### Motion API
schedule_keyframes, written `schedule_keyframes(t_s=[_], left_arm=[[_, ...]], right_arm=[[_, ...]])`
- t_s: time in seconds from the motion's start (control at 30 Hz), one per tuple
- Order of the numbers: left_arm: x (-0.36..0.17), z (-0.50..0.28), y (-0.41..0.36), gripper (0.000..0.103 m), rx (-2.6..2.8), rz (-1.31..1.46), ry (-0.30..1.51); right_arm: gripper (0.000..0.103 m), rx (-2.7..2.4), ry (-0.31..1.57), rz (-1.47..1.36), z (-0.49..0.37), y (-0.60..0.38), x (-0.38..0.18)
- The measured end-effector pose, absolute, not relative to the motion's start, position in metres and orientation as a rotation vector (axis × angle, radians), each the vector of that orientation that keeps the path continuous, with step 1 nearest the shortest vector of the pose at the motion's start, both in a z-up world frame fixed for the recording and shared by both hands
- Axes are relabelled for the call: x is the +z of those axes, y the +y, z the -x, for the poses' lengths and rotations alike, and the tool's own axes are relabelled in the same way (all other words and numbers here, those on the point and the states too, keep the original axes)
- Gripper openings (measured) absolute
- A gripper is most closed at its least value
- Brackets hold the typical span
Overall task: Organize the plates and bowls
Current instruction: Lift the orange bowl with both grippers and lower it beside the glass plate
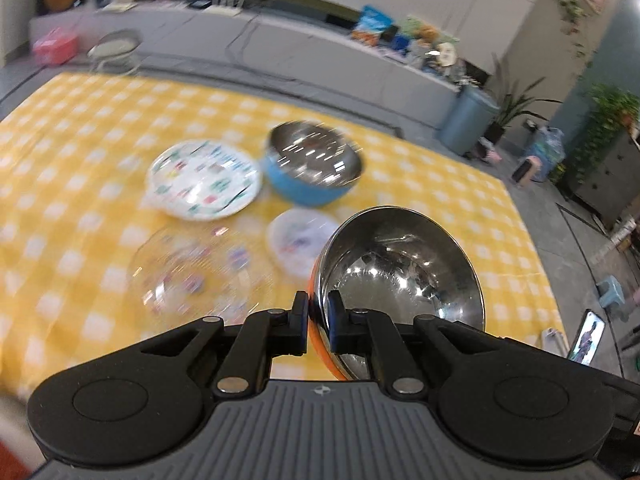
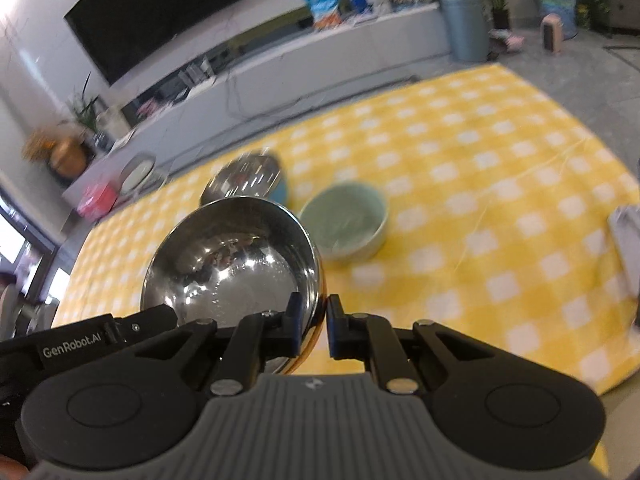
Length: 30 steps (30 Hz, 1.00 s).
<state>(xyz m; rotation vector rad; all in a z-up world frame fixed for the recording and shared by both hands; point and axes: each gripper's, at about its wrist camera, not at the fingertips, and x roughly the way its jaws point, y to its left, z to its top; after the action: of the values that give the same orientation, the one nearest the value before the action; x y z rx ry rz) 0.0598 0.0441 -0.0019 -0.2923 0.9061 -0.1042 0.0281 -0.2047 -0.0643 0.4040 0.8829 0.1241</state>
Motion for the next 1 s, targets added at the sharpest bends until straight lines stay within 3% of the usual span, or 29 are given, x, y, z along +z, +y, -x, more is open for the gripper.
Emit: schedule_keyframes(t_s=[0.47,1.0], left_arm=[[-0.045,-0.023,0.108,0.010,-0.021,0.389,0.993],[-0.056,-0.025,0.113,0.010,-0.034,0.416,1.043]], right_arm=[[0.011,0.211,1.001,-0.394,-0.016,-0.152,-0.096],[0.011,0.207,1.057,-0.375,-0.020,-0.145,-0.111]])
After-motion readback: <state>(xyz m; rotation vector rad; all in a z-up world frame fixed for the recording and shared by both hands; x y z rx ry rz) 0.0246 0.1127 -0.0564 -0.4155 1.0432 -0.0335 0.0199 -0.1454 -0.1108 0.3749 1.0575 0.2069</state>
